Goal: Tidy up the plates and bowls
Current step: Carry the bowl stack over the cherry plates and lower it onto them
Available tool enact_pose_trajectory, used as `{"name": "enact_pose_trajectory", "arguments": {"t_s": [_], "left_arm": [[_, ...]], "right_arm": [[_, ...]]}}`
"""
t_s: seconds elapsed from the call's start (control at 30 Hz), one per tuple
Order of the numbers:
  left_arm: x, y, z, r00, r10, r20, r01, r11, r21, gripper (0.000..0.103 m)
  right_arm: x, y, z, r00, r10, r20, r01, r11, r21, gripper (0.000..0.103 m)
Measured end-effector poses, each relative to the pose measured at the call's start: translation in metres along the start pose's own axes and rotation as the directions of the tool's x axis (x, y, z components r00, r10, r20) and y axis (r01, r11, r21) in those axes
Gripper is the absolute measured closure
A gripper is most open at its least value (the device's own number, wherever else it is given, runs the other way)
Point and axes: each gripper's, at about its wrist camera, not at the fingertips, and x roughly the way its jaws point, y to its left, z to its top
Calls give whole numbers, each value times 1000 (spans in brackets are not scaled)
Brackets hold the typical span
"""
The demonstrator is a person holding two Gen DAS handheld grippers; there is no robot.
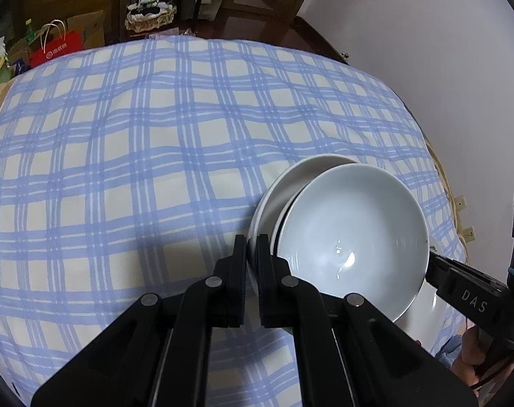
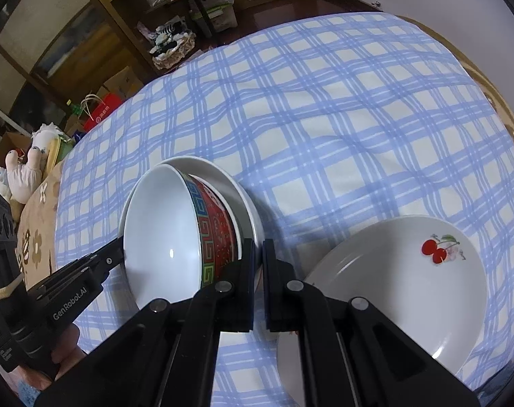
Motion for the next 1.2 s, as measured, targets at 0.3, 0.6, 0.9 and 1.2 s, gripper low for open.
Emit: {"name": "enact_pose_trajectory", "arguments": {"t_s": [0.3,0.6,0.9,1.2], "left_arm": [[-12,2,-6,1000,-19,6,19,1000,-11,99],[-38,-14,-9,999,-4,42,3,1000,15,99],[-67,-36,-15,997,-21,75,19,1000,25,99],[-81,-81,-24,995,-52,84,45,995,90,99]], "right_arm": [[-15,5,-2,1000,3,16,-3,1000,-12,97],[-42,1,-8,999,19,36,-19,1000,-1,97],[-80,-1,-13,997,7,82,-6,1000,-13,97],[-116,-34,-29,990,-12,137,7,999,34,97]]}}
